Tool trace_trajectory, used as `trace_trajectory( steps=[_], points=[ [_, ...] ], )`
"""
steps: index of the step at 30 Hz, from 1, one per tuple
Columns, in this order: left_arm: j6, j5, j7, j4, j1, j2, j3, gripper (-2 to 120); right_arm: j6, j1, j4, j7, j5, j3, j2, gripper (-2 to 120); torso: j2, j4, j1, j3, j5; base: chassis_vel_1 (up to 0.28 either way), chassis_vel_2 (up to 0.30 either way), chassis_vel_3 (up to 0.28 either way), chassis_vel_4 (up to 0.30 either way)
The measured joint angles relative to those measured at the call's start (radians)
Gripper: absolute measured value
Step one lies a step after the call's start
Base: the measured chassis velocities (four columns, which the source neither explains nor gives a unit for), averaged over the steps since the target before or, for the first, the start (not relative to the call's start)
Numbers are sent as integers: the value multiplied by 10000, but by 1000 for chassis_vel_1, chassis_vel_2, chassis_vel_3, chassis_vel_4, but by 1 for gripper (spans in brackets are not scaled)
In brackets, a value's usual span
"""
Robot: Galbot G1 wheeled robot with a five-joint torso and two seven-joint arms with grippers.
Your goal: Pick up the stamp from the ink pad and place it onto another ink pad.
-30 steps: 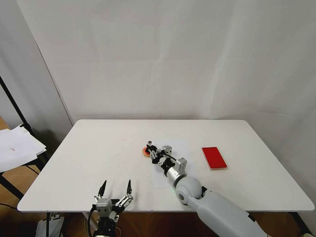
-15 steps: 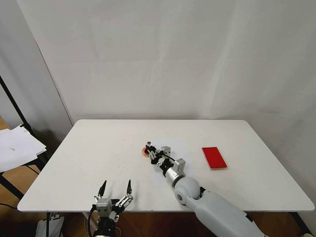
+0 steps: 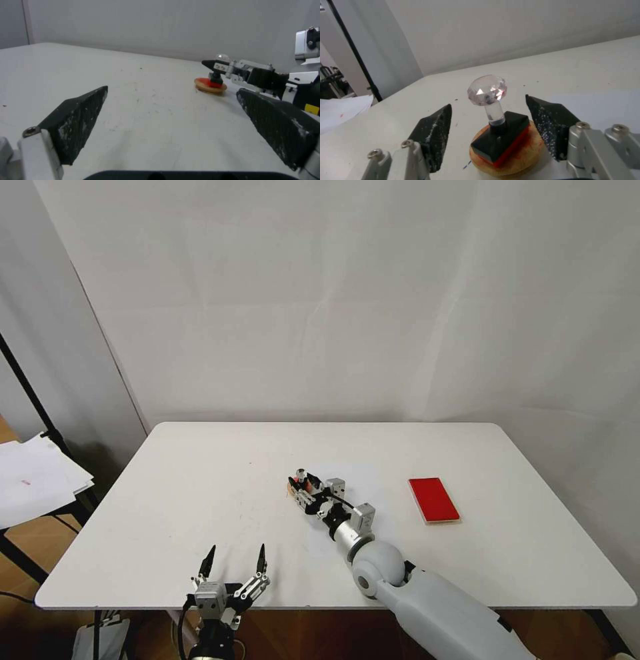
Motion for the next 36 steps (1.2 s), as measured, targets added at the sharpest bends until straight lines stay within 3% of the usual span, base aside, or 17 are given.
trace_trajectory(
  steps=[2, 5, 10, 16, 21, 26, 30, 31, 34, 36],
  points=[
    [0, 0, 0, 0, 0, -1, 0, 102, 0, 3, 0, 2, 6, -1, 3, 65, 0, 0, 0, 0, 0, 0, 0, 0, 0],
    [0, 0, 0, 0, 0, 0, 0, 102, -1, 18, -12, 10, 12, -8, 30, 81, 0, 0, 0, 0, 0, 0, 0, 0, 0],
    [0, 0, 0, 0, 0, 0, 0, 102, -8, 27, -15, 27, 13, -12, 76, 96, 0, 0, 0, 0, 0, 0, 0, 0, 0],
    [0, 0, 0, 0, 0, 0, 0, 102, -146, -111, 370, 234, -13, 142, 5, 100, -2, 2, 1, 0, 2, 0, 0, 0, 0],
    [0, 0, 0, 0, 0, -1, 0, 102, -492, -573, 1749, 697, -205, 747, -490, 100, -2, 2, 1, 0, 1, 0, 0, 0, 0],
    [0, 0, 3, 0, 0, 3, 1, 102, -893, -1643, 3301, 1130, -568, 1807, -1539, 100, -1, 1, 0, -1, 3, 0, 0, 0, 0],
    [0, 0, 0, 0, 0, -2, -1, 102, -944, -3605, 4606, 1376, -1063, 3738, -2668, 100, -1, -1, 0, -1, 3, 0, 0, 0, 0],
    [0, 0, 0, 0, 0, -2, -1, 102, -944, -3605, 4606, 1376, -1063, 3738, -2668, 100, -1, -1, 0, -1, 3, 0, 0, 0, 0],
    [0, 0, 0, 0, 0, -3, 1, 102, -927, -5958, 5826, 1497, -1569, 5726, -3181, 100, 0, -1, 0, -1, 3, 0, 0, 0, 0],
    [0, 0, 0, 0, 0, -1, 1, 102, -889, -6601, 6069, 1499, -1738, 6152, -3188, 100, 0, 0, -1, -2, 1, 0, 0, 0, 0]
  ],
)
